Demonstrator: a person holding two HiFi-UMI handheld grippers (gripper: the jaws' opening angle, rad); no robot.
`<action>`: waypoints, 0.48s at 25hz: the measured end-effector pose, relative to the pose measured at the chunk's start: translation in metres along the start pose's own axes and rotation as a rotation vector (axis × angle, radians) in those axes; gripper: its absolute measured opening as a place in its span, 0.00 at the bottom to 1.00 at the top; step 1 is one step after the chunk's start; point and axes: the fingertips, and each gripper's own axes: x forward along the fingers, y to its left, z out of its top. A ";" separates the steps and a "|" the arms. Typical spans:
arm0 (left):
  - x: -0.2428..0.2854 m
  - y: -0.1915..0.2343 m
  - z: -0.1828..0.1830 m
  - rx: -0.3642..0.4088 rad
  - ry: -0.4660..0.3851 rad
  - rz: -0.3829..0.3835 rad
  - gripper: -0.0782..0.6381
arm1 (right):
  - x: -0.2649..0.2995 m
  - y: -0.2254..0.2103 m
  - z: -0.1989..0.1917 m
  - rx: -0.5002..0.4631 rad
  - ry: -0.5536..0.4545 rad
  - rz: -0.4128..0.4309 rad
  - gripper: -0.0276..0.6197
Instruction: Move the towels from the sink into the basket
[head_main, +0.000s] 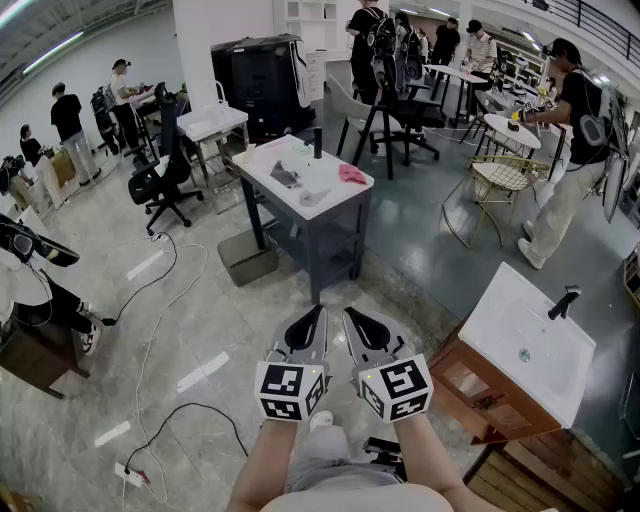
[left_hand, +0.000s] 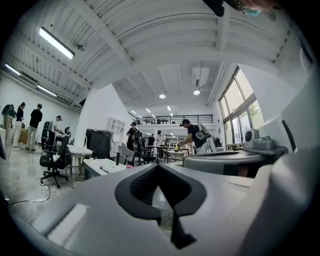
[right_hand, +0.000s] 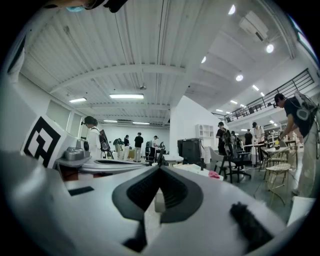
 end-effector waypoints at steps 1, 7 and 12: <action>0.003 0.003 0.002 0.003 -0.003 0.003 0.11 | 0.004 -0.001 0.001 0.001 -0.001 0.002 0.07; 0.028 0.016 0.008 0.011 -0.012 0.011 0.11 | 0.022 -0.020 0.004 0.011 -0.012 -0.004 0.07; 0.048 0.030 0.009 0.004 -0.021 0.021 0.11 | 0.044 -0.033 0.000 0.015 -0.004 0.008 0.07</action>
